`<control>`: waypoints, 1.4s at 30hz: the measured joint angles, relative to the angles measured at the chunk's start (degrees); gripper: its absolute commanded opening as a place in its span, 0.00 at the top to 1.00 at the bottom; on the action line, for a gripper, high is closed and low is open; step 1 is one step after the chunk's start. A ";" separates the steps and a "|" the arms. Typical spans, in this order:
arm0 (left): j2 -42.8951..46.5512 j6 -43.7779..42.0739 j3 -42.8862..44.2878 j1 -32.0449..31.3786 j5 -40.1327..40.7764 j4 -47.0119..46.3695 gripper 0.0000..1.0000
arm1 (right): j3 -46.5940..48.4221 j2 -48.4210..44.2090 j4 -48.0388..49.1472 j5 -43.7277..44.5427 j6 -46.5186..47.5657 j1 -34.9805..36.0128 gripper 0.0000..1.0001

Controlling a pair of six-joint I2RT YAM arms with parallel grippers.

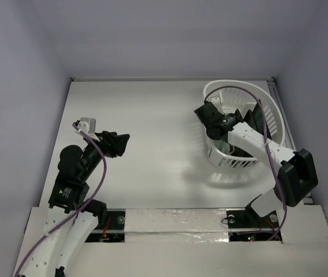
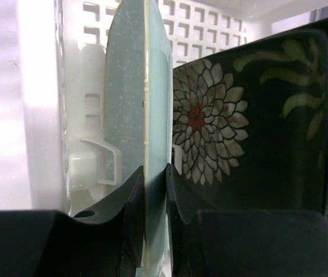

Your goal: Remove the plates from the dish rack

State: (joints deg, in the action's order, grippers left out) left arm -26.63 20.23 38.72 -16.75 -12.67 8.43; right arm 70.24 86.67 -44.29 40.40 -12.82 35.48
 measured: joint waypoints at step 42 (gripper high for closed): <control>0.52 0.00 0.02 0.00 0.85 0.02 0.47 | 17.68 -11.32 12.70 -4.48 -2.47 13.51 1.00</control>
State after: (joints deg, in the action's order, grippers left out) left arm -26.11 20.23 38.74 -16.75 -11.81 8.45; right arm 87.92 75.35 -31.59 35.92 -15.29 48.99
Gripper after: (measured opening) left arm 0.544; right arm 0.028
